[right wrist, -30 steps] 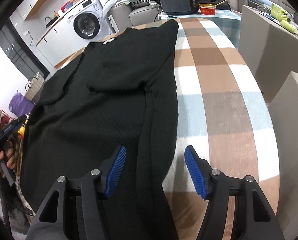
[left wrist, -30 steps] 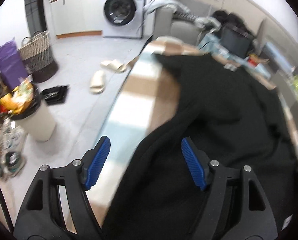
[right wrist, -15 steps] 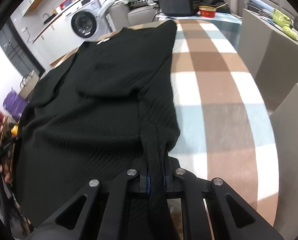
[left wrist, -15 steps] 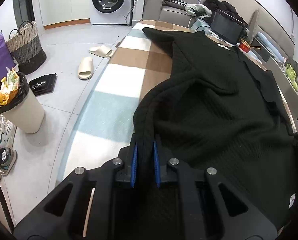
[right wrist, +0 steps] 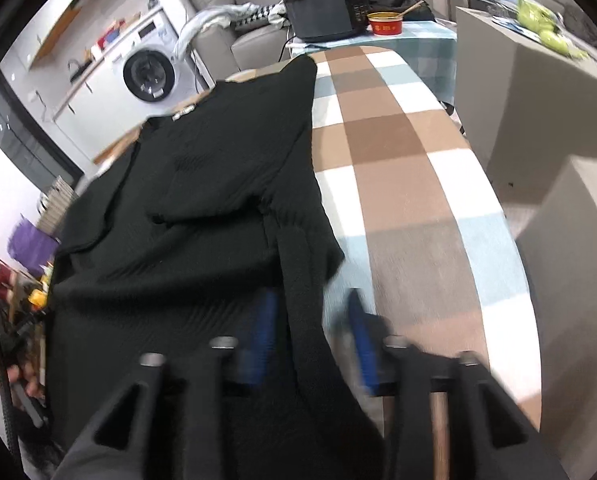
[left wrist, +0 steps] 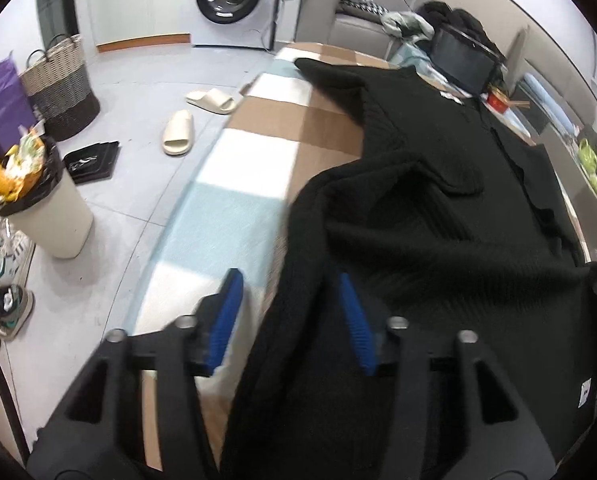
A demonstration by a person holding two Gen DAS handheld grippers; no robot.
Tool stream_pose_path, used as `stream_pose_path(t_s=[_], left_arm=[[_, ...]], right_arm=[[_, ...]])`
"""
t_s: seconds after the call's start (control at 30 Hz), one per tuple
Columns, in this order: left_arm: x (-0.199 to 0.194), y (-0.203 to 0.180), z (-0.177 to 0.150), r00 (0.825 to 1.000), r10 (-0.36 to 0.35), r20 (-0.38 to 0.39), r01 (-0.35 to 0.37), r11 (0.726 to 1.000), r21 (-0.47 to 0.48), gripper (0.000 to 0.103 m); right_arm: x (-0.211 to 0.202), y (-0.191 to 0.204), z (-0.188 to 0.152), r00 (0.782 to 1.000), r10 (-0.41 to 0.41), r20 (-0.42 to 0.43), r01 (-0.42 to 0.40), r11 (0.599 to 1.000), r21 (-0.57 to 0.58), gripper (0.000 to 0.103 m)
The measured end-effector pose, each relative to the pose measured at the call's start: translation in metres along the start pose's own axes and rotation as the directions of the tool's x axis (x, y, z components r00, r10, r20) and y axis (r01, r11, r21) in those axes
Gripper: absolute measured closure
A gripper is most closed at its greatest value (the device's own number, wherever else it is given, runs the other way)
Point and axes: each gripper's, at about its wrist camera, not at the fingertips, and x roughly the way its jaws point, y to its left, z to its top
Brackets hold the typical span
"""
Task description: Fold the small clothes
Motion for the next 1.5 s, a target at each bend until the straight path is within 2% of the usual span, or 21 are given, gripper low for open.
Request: stream_pose_path(t_s=[0.17,0.37,0.43,0.7,0.87,1.03,1.27,1.3,1.4,1.47,1.5], left_arm=[[-0.02,0.012,-0.026,1.0,0.016,0.006,-0.016,1.0,-0.007,0.053],[-0.044,0.021,-0.071,0.999,0.032,0.005,-0.032,0.999,0.002,0.053],[-0.054,0.022,-0.087,0.999,0.041,0.014,-0.041,0.999,0.015,0.051],[-0.083,0.035,-0.129,0.999,0.052,0.004,-0.052,0.998,0.025,0.05],[-0.1,0.045,-0.151,0.998,0.056,0.016,-0.056,0.998,0.004,0.05],[-0.116,0.045,-0.174,0.998,0.054,0.023,-0.055,0.997,0.05,0.048],[-0.122,0.031,-0.183,0.999,0.042,0.028,-0.044,0.994,0.099,0.047],[-0.122,0.03,-0.183,0.999,0.037,0.027,-0.04,0.994,0.102,0.048],[-0.125,0.024,-0.185,0.999,0.012,0.037,-0.017,0.992,0.126,0.068],[-0.126,0.018,-0.185,0.999,-0.012,0.038,0.006,0.988,0.154,0.094],[-0.127,0.014,-0.186,0.999,-0.023,0.037,0.017,0.985,0.17,0.096]], right_arm=[[-0.018,-0.007,-0.024,1.0,0.002,0.003,-0.002,1.0,-0.002,0.052],[-0.039,-0.008,-0.058,0.998,0.047,0.036,-0.046,0.998,-0.038,0.04],[-0.046,-0.009,-0.068,0.997,0.059,0.047,-0.057,0.997,-0.048,0.033],[-0.081,-0.028,-0.108,0.996,0.062,0.062,-0.057,0.995,-0.077,0.033],[-0.092,-0.04,-0.123,0.997,0.08,0.02,-0.079,0.994,-0.071,0.033],[-0.093,-0.046,-0.138,0.995,0.1,-0.021,-0.102,0.991,-0.088,0.033],[-0.089,-0.044,-0.152,0.992,0.122,-0.033,-0.125,0.986,-0.107,0.033],[-0.09,-0.043,-0.153,0.992,0.125,-0.033,-0.128,0.985,-0.114,0.033],[-0.089,-0.036,-0.156,0.993,0.114,-0.031,-0.118,0.981,-0.152,0.033],[-0.089,-0.028,-0.159,0.995,0.098,-0.027,-0.102,0.974,-0.202,0.047],[-0.088,-0.024,-0.161,0.996,0.084,-0.027,-0.088,0.969,-0.231,0.063]])
